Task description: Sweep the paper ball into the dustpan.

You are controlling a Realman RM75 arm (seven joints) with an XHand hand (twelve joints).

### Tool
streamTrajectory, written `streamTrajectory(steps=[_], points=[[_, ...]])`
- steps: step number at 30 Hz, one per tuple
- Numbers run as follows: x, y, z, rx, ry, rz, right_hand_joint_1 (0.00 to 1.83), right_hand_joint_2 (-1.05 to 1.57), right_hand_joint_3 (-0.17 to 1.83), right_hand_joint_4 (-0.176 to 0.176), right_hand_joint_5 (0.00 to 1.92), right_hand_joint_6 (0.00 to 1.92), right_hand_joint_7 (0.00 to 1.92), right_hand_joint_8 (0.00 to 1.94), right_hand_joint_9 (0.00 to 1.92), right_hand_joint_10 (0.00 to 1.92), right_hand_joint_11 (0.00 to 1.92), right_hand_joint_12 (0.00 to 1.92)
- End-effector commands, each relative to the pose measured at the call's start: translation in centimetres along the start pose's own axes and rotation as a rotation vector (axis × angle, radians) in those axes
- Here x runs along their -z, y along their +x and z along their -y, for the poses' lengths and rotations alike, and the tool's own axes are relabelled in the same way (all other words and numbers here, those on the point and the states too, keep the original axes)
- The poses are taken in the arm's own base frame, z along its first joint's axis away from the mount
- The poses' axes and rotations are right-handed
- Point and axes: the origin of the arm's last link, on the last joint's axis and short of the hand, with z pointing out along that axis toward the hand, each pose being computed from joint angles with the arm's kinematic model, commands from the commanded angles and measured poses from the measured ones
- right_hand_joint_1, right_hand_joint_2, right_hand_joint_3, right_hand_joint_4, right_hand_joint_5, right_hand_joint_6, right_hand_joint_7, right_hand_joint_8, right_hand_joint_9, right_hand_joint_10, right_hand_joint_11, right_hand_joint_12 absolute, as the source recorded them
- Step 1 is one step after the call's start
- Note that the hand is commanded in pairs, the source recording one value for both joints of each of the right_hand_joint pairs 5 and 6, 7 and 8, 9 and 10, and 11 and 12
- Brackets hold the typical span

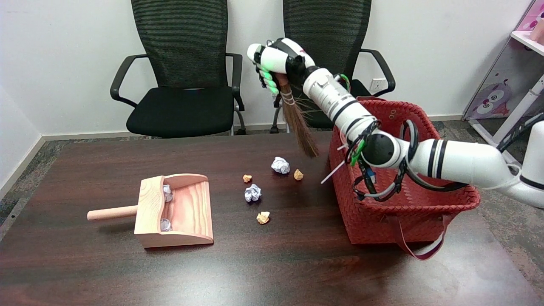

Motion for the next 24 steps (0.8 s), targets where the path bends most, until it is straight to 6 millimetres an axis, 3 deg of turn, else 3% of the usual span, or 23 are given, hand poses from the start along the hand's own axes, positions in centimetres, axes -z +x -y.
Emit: streamTrajectory(steps=[1, 11, 24], points=[[2.1, -1.0, -4.2, 0.157, -0.029, 0.035, 0.72, 1.52, 1.17, 0.066, 1.92, 1.92, 1.92, 1.92, 1.92, 1.92, 1.92, 1.92], [3.3, -3.3, -6.5, 0.207, -0.048, 0.083, 0.73, 1.47, 1.28, 0.063, 1.92, 1.92, 1.92, 1.92, 1.92, 1.92, 1.92, 1.92], [3.5, -7.2, -7.2, 0.233, -0.031, 0.163, 0.73, 1.42, 1.38, 0.058, 1.92, 1.92, 1.92, 1.92, 1.92, 1.92, 1.92, 1.92]])
